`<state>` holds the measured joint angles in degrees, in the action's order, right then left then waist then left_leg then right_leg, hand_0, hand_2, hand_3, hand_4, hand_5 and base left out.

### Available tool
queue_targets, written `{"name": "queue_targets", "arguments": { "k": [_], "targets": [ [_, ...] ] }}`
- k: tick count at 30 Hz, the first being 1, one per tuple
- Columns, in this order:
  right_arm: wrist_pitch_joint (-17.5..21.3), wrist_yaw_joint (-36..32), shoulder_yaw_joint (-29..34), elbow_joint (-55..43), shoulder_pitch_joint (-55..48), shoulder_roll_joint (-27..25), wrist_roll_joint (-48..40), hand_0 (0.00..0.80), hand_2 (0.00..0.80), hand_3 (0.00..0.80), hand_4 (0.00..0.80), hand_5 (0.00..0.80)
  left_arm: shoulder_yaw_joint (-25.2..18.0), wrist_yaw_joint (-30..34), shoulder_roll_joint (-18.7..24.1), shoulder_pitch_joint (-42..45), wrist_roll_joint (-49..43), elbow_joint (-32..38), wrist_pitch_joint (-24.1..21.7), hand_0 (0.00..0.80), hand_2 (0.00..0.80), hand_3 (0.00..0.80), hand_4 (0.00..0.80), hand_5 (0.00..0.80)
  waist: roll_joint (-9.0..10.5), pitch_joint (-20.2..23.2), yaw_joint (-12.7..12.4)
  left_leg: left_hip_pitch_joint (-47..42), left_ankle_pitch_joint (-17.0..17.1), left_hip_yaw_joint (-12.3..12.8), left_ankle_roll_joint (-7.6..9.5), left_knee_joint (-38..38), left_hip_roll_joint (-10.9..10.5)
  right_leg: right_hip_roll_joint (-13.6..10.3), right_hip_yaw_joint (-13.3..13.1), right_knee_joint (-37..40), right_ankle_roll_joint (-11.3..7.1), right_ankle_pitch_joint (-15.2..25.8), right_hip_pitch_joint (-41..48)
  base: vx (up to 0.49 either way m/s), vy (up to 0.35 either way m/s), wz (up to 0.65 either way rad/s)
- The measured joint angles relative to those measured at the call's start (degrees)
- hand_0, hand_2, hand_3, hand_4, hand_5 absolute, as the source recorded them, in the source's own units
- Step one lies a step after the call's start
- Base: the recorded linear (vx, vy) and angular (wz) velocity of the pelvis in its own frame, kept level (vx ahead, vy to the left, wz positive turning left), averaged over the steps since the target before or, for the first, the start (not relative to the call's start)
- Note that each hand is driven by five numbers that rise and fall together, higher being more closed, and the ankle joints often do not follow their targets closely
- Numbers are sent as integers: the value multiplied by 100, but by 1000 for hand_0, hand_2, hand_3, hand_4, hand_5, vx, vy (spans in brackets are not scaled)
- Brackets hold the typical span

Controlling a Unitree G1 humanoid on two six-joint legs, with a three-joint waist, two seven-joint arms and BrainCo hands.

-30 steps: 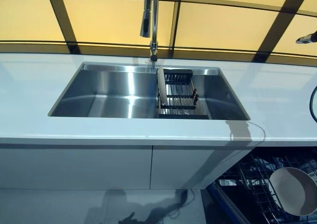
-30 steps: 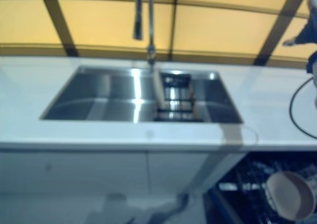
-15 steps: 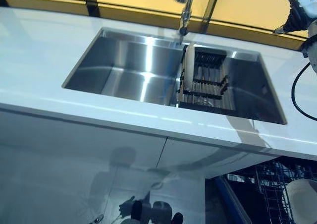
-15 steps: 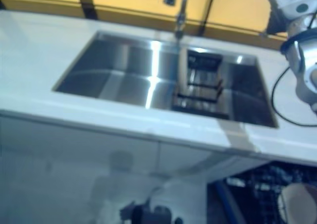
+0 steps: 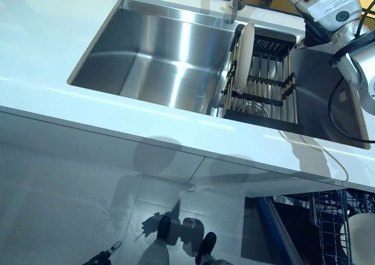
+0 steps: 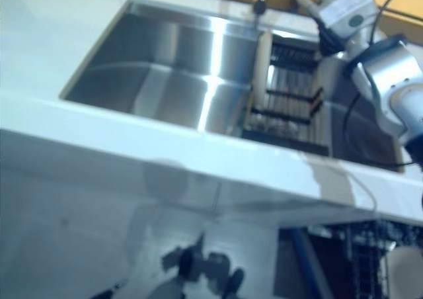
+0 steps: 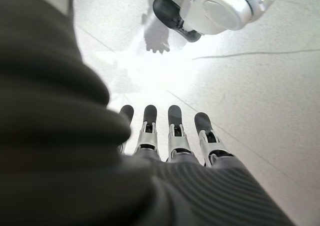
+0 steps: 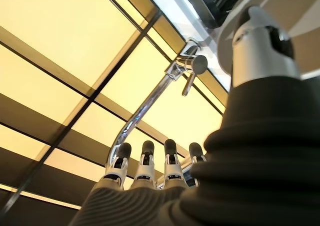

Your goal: Take plates into dishwasher

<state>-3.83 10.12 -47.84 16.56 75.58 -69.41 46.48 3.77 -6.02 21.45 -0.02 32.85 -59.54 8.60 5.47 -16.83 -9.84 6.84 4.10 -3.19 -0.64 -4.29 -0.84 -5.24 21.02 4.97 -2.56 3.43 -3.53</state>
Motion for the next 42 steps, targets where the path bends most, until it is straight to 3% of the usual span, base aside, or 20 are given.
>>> {"name": "queue_targets", "arguments": {
  "k": [12,42],
  "targets": [
    [365,-110,-28,-76,0,158,592,0,0,0,0,0,-2,22,1,2,-4,-24,-69,0,0,0,0,0,78,-40,-49,-20,6,-1,-5,9,-10,-1,-2,1,0,0,23,0,0,0],
    [597,-531,-372,-268,136,358,911,0,0,0,0,0,-37,253,1,5,2,-27,-124,0,0,0,0,0,15,-151,-72,97,7,-18,-6,16,-13,-1,16,2,0,0,-77,0,0,0]
  ]
}}
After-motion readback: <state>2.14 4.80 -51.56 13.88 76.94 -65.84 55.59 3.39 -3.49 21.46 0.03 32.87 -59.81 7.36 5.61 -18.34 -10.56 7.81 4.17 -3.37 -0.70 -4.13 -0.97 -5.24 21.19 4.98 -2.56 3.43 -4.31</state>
